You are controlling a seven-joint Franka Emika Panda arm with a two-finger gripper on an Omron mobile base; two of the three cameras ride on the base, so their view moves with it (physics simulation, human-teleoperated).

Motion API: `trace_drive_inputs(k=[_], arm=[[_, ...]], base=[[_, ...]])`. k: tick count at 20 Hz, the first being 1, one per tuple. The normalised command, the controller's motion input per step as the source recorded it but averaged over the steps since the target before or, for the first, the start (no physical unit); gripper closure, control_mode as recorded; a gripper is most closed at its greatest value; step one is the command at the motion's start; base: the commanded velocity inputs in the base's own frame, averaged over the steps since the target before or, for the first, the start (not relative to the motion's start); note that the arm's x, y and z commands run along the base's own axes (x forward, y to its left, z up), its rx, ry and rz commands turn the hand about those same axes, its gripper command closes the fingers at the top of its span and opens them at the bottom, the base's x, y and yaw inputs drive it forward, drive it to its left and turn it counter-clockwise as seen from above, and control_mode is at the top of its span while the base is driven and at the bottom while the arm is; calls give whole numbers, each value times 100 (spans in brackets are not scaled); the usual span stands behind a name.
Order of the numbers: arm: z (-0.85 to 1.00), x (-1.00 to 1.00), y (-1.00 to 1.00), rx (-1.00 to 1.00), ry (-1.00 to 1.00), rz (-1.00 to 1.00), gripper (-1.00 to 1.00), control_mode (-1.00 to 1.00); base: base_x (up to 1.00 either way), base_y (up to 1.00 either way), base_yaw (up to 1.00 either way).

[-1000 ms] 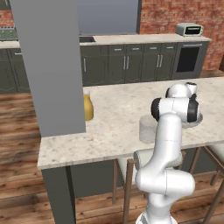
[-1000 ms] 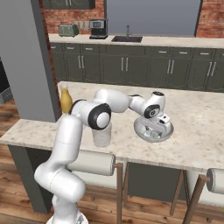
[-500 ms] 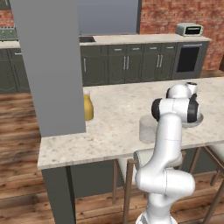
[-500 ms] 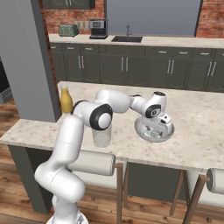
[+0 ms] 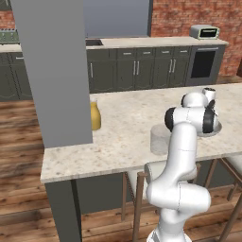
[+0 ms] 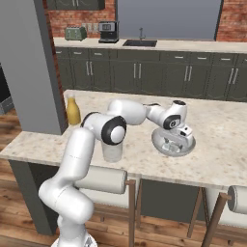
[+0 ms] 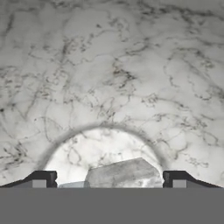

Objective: There are two ice cubes in the ice bowl. Place both ice cubes in the glass cup.

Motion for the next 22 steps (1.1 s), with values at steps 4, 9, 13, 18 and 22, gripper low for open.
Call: trace_drive_inputs(k=[4,9,13,18,22], arm=[[0,-10,3,0,-6,-7,-100,-100],[-56,-33,7,-2,0,-6,-100,-100],[-78,-29,13,-5,1,-4,-100,-100],[-74,-2,31,-9,2,-1,100,-100],[-84,-31,36,-12,8,0,100,-100]], base=[[0,0,0],[0,0,0],[0,0,0],[0,0,0],[0,0,0]])
